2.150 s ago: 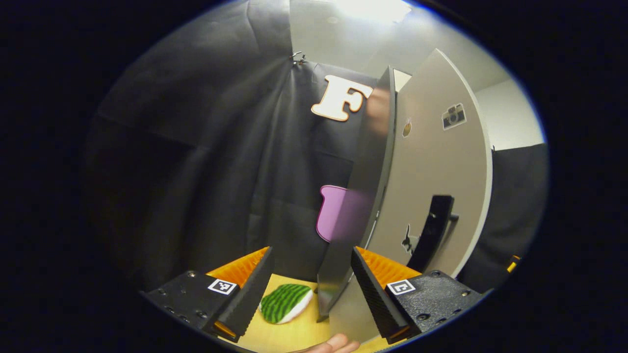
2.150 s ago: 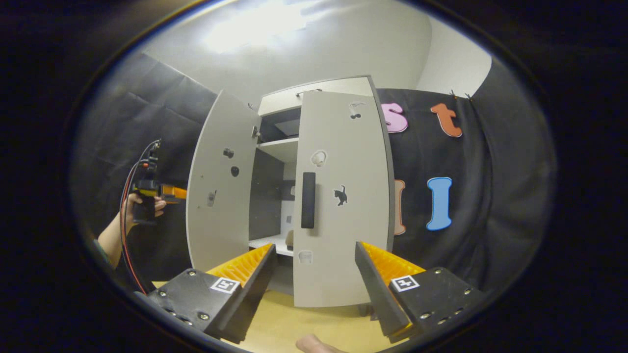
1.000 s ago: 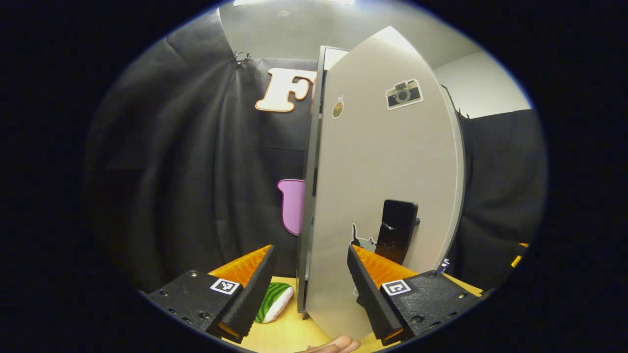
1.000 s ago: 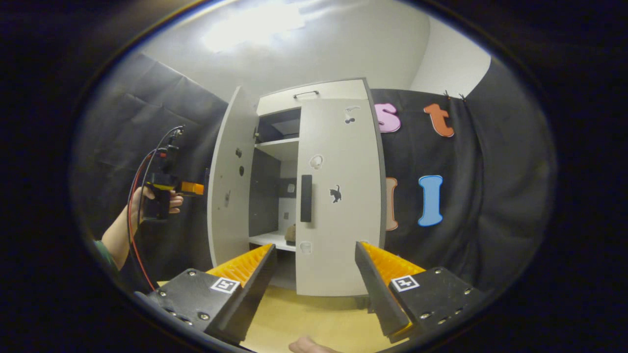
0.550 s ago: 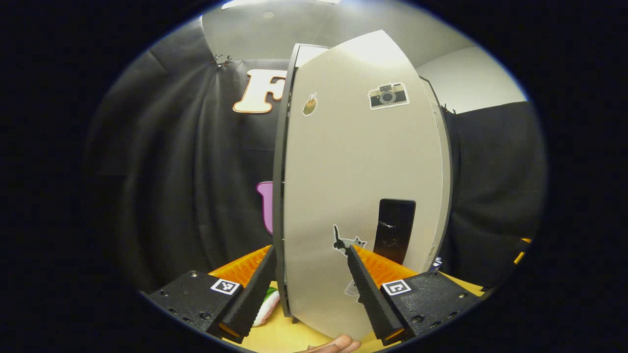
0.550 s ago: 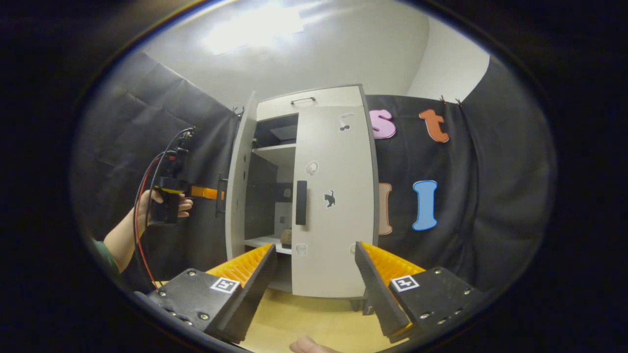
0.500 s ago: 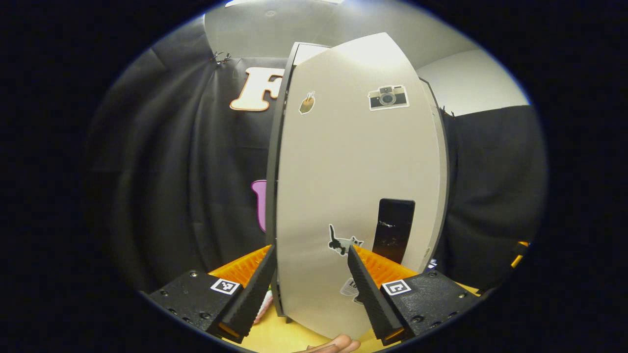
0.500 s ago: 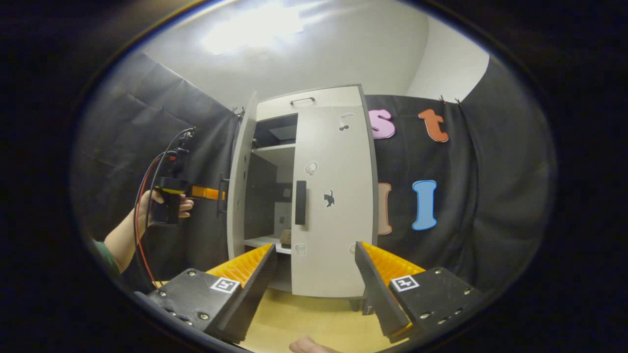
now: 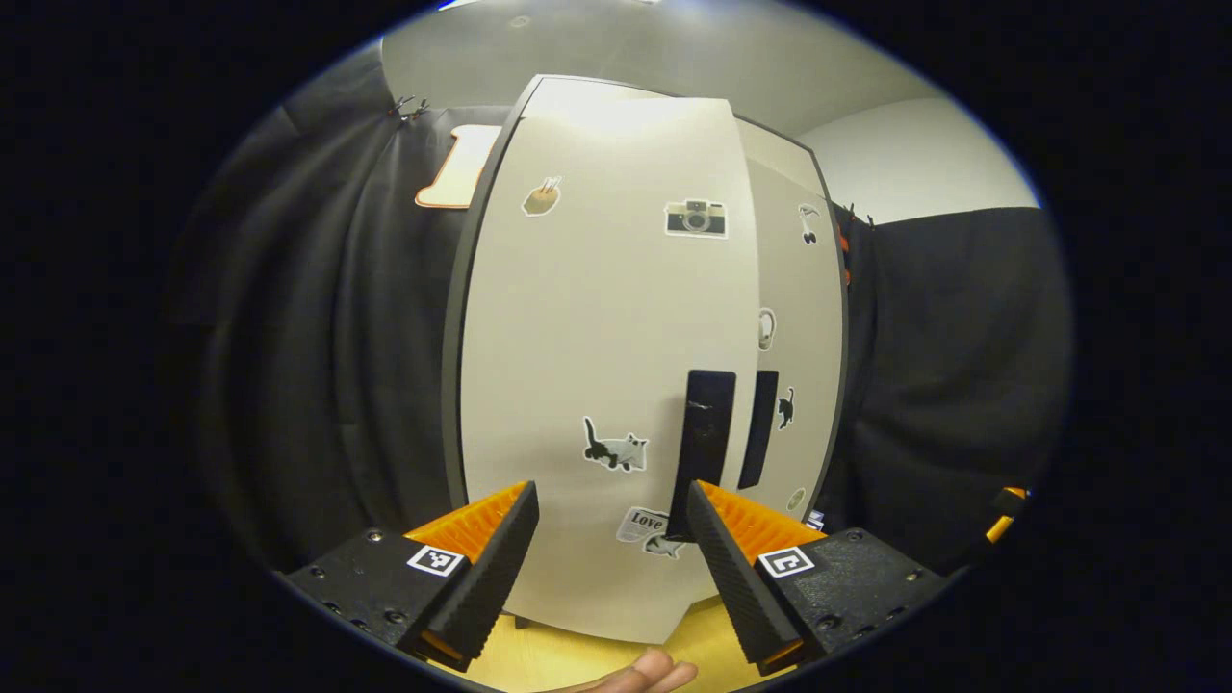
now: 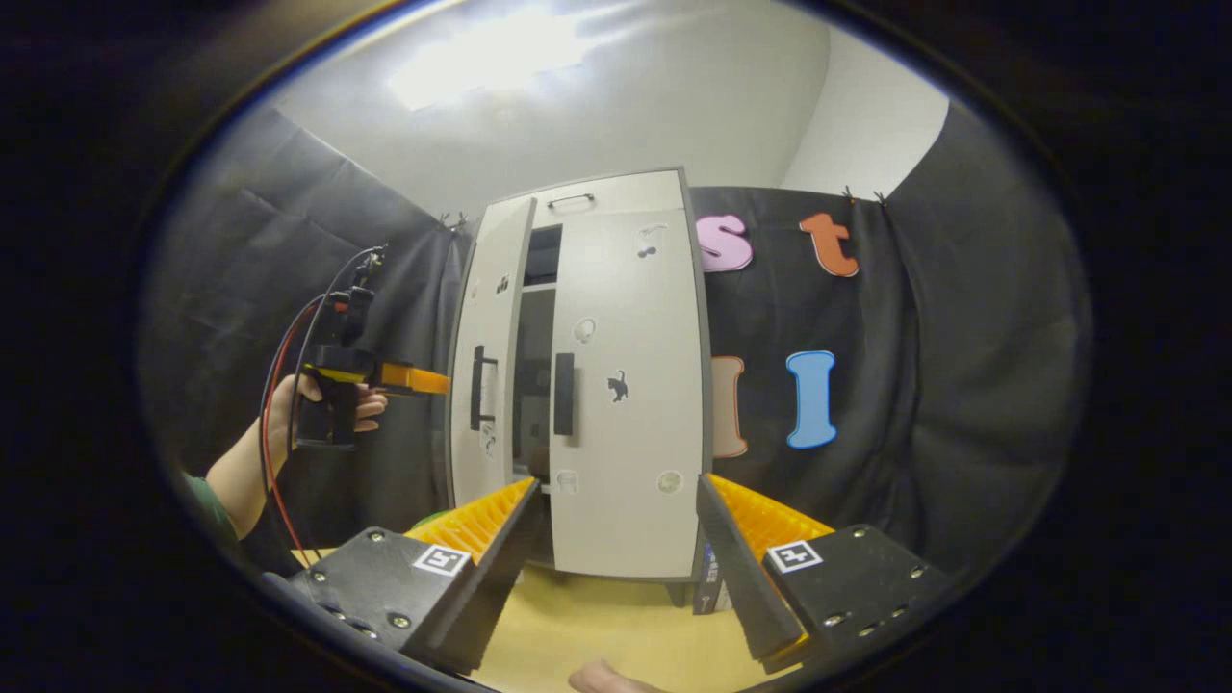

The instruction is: Grab one shoe with the right hand and put it into the shoe cabinet, grab the other shoe with the left hand and put it into the shoe cabinet; then close the right door with the right hand and the left door with the left hand.

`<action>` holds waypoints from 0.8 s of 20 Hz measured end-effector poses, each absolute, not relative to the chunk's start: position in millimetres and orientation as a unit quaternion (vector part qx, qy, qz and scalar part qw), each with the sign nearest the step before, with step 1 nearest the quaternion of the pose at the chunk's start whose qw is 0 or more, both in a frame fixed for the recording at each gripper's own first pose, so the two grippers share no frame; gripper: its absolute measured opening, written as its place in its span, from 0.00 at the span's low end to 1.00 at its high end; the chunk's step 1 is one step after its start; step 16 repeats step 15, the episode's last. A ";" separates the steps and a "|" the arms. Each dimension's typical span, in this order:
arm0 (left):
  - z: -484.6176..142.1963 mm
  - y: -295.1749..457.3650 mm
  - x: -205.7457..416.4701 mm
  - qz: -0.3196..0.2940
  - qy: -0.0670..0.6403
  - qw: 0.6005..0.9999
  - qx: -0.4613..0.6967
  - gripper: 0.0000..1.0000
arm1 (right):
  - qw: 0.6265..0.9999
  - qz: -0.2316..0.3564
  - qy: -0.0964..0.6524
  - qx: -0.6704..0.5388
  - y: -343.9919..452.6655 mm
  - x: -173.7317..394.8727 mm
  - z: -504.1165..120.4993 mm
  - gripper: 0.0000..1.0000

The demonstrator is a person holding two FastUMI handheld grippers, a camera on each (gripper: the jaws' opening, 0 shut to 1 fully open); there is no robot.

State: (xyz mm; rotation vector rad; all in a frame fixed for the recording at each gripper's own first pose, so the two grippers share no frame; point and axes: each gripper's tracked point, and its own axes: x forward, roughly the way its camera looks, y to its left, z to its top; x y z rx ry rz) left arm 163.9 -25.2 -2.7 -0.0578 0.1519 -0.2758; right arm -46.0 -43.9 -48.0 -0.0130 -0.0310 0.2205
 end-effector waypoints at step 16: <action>-1.2 -40.5 96.4 -0.111 0.067 0.991 0.006 0.97 | 0.995 0.101 -0.011 -0.018 -25.0 -56.0 -38.6 0.96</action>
